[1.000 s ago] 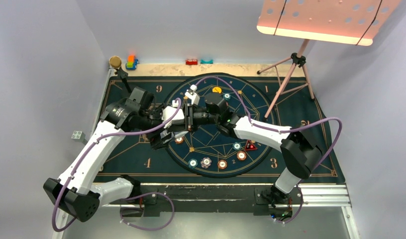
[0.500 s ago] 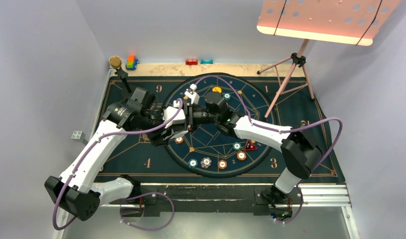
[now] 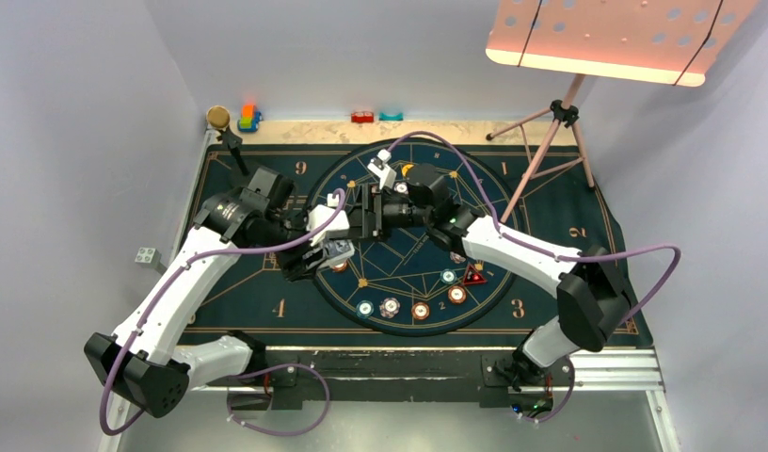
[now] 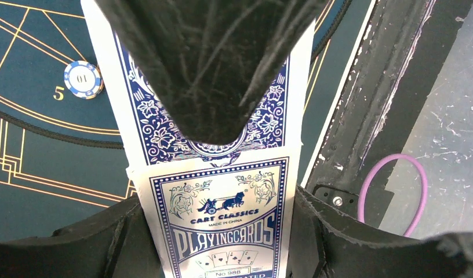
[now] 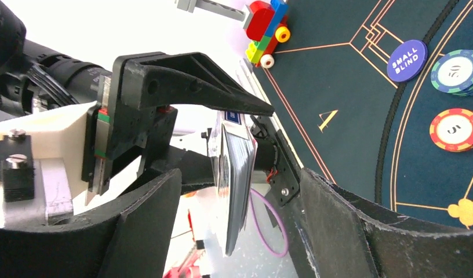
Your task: Distribute texas hold em gaming equipment
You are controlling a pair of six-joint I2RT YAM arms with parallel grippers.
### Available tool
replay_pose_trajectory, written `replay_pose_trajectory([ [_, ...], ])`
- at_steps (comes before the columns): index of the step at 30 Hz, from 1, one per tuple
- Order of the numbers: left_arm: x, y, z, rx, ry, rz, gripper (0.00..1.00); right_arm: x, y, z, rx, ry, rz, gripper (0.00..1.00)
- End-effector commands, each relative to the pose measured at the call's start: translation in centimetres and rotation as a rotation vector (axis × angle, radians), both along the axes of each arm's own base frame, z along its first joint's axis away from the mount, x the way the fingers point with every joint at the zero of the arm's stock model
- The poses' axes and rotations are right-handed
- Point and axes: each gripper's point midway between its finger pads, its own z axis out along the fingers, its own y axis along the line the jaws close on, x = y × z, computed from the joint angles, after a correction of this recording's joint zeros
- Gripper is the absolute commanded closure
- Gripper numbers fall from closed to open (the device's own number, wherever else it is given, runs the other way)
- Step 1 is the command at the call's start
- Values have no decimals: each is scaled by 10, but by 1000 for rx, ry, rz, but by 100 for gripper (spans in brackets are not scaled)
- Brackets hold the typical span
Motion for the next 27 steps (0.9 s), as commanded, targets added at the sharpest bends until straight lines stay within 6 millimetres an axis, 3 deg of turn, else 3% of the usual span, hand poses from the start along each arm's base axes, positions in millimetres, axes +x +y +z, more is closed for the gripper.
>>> replay_pose_trajectory([
  [1,-3,-7,13,-49,-15,-23,73,-1,-2,5,-26,-64,5,21],
  [11,-8,-14,11,-63,63,-30,73,-10,-1,-13,-68,-59,47,23],
  [19,-14,-19,21,-105,72,-45,71,-12,-5,-19,-80,-39,41,40],
  [27,-23,-21,22,-124,102,-88,70,-10,-14,-26,-101,-25,25,44],
])
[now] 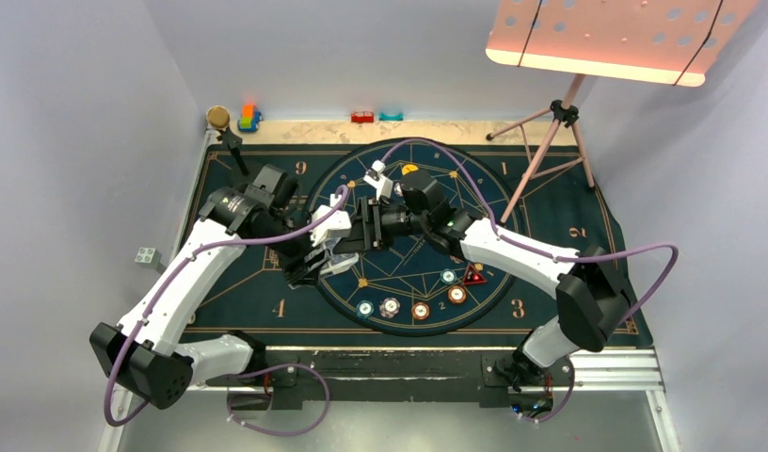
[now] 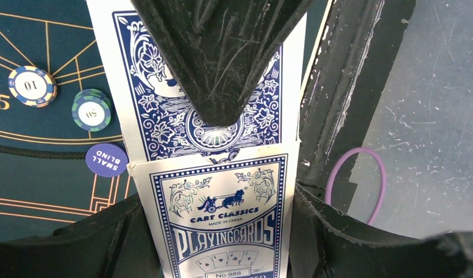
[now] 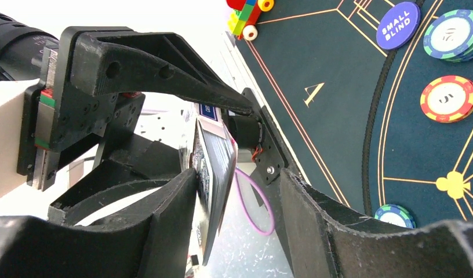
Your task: Distribute texas hold em gaming equipment
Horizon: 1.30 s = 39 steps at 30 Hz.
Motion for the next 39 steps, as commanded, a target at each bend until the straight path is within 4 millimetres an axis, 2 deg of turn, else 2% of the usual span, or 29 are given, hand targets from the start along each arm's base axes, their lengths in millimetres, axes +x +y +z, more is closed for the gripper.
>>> replay_pose_trajectory([
  [1,-8,-12,22,-90,-16,-56,70,6,-11,-2,-12,-21,-29,44],
  [7,-11,-11,21,-85,-4,-58,71,11,-23,1,-10,-29,-53,46],
  [16,-11,-13,19,-100,1,-47,72,13,-28,4,-15,-38,-62,48],
  [21,-10,-17,19,-118,8,-38,72,12,-20,15,15,-52,-53,25],
  [25,-3,-18,18,-117,-12,-20,72,2,-4,22,42,-48,-11,20],
  [34,15,-16,16,-80,-50,19,71,-9,11,34,153,2,46,27],
  [39,21,-18,17,-77,-55,25,70,-10,18,35,172,27,63,38],
])
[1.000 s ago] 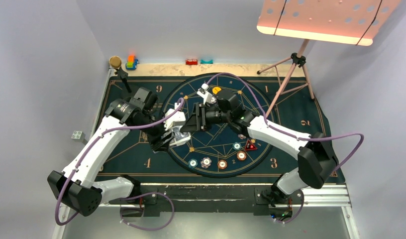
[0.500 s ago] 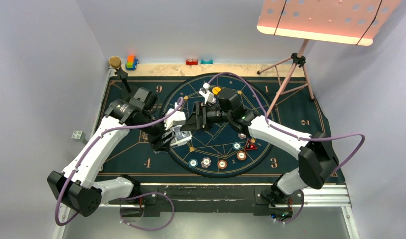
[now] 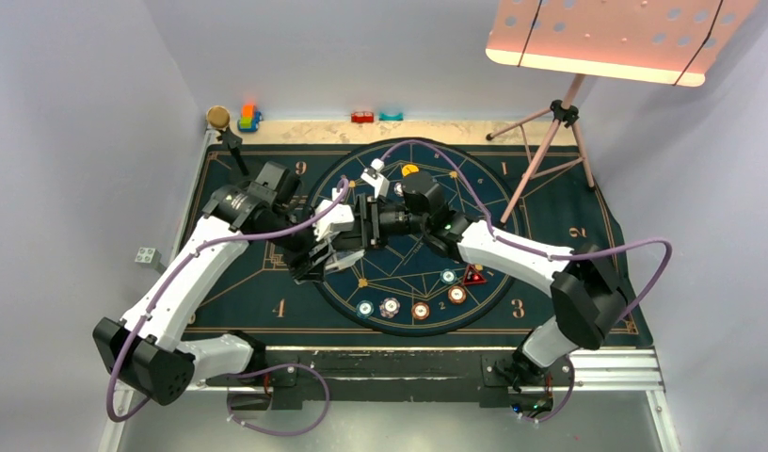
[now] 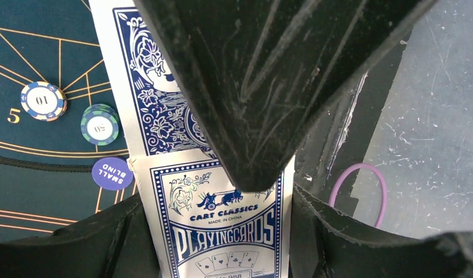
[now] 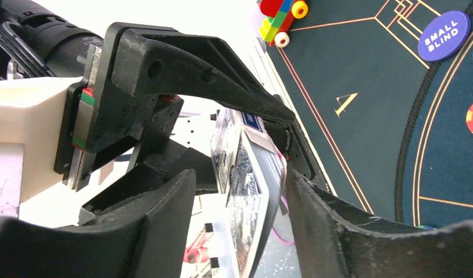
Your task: Distribute texas hold em gaming equipment
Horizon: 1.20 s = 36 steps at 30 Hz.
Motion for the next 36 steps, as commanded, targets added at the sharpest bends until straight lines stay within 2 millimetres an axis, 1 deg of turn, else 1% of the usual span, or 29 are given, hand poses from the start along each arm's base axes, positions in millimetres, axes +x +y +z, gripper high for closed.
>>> replay_pose_trajectory([
  [1,13,-8,16,-37,-59,6,69,-3,10,21,82,-8,42,42],
  [2,14,-8,17,-36,-63,9,66,-3,11,19,82,-3,46,47],
  [4,15,-8,18,-34,-66,10,61,-4,12,19,86,2,50,54],
  [5,15,-7,18,-31,-69,12,55,-4,12,18,85,3,50,57],
  [7,16,-6,17,-23,-71,14,42,-4,12,17,83,9,52,66],
  [10,16,-4,16,-14,-77,16,29,-4,12,16,80,13,52,75],
  [13,15,-2,14,-4,-83,13,19,-5,12,15,77,16,51,79],
  [16,14,1,12,4,-90,13,8,-4,11,15,73,14,44,79],
  [17,14,1,11,4,-93,11,6,-4,11,15,72,14,42,80],
  [20,12,2,11,5,-91,8,6,-3,11,15,70,16,40,80],
  [23,13,4,10,14,-104,17,11,-3,11,13,63,19,33,81],
  [29,13,4,8,7,-123,18,32,-1,11,13,58,22,25,80],
  [31,12,4,8,3,-119,17,40,-1,11,12,56,24,24,77],
  [32,12,3,8,-1,-116,17,43,-1,11,12,55,26,24,73],
  [36,10,1,8,-11,-102,16,49,-1,11,11,49,28,24,65],
])
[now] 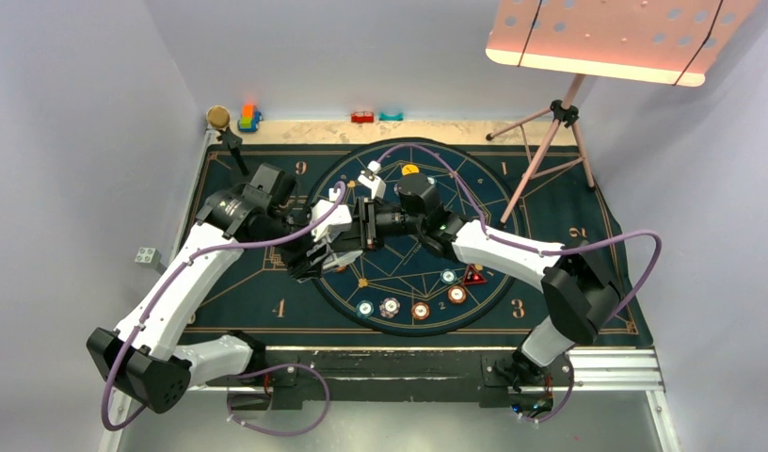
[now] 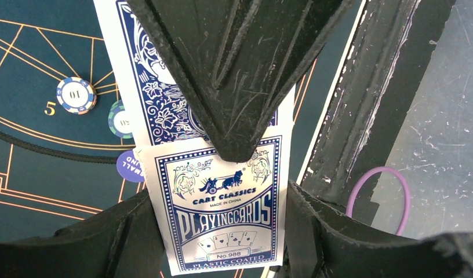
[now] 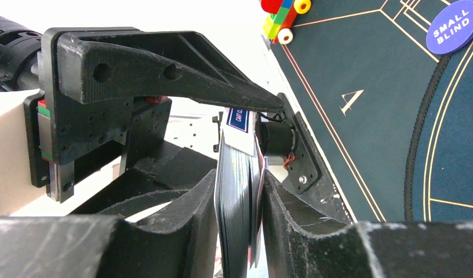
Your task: Distribute texas hold em gaming equipment
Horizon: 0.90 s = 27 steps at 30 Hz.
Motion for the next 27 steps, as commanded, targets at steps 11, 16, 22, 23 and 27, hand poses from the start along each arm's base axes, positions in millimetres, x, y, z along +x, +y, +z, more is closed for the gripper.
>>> replay_pose_trajectory([
  [11,-9,-7,7,-55,21,-15,73,-2,-7,7,-20,-44,3,42],
  [16,-13,-8,7,-62,41,-23,79,5,-19,0,-63,-63,-33,43],
  [22,-17,-8,7,-68,53,-23,80,12,-31,1,-73,-77,-68,46],
  [23,-17,-8,6,-68,53,-22,80,13,-33,1,-75,-80,-73,47],
  [27,-19,-9,8,-74,58,-24,80,16,-36,-1,-93,-90,-87,50],
])
